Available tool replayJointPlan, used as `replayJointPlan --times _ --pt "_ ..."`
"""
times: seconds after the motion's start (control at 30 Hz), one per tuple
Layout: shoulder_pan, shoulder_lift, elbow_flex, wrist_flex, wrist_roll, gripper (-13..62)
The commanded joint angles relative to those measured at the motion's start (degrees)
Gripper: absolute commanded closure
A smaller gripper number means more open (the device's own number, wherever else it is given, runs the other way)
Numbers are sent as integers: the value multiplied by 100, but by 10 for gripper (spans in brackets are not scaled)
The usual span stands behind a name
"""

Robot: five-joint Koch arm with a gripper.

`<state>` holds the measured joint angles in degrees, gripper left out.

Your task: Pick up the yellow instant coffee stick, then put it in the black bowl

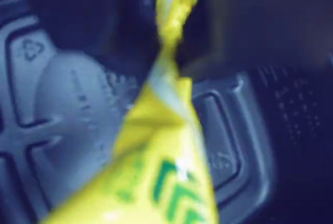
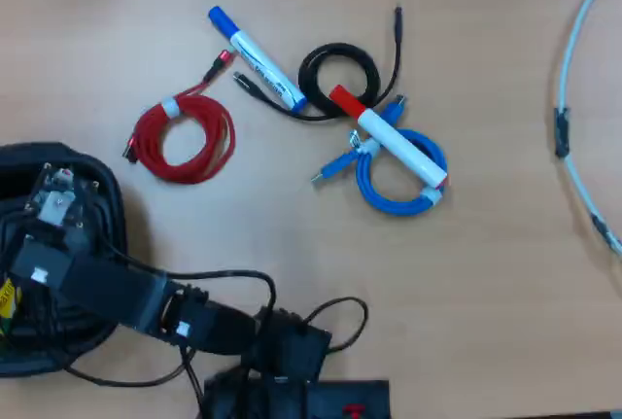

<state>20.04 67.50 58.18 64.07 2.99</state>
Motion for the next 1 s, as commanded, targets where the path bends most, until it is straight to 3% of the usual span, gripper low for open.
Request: replayJointPlan --times 0.0,0.63,0.77,0.97 --pt "0 18 -404 -466 149 562" --pt "272 -721 -404 -396 70 543" --pt "272 -721 -413 -53 79 454" --pt "290 -721 -439 439 79 263"
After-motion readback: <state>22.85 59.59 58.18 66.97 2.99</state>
